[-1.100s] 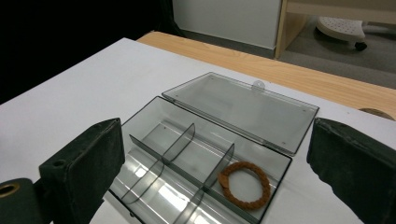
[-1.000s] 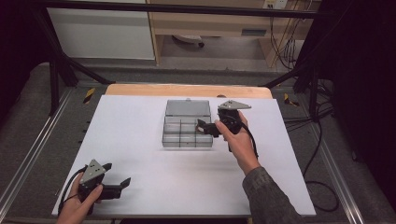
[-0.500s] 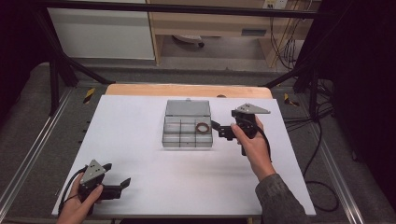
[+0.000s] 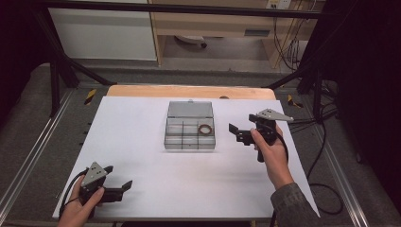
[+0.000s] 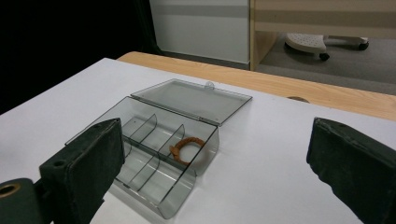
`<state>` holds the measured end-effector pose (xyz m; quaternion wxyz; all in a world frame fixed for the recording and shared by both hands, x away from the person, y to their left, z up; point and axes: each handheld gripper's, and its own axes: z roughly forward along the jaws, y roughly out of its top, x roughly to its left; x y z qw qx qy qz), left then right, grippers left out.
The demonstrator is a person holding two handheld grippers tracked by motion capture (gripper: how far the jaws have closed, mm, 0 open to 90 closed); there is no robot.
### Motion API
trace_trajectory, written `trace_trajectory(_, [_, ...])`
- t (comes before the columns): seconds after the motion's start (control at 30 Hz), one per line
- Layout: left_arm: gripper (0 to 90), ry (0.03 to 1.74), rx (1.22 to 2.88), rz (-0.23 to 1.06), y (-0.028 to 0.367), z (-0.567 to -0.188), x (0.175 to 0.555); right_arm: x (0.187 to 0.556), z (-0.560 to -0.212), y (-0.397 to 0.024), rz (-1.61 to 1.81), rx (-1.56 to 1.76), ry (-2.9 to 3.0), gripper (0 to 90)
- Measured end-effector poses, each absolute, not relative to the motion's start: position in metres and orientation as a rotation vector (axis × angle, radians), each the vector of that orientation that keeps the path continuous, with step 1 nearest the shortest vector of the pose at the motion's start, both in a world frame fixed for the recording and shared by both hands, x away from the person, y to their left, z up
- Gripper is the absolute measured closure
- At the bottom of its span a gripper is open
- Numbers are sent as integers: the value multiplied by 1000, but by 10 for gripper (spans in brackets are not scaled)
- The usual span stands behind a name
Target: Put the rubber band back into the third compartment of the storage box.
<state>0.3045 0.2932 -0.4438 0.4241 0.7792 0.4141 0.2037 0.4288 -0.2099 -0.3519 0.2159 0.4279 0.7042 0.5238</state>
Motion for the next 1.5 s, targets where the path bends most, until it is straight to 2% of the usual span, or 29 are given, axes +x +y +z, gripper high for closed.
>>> trace_trajectory(0.67, [57,1036,1946,512,294,-444,304,403,-365,-244,1466,1222,1905,42])
trace_trajectory(1.5, [57,1039,1949,510,293,-444,304,369,-385,-254,1470,1233,1910,37])
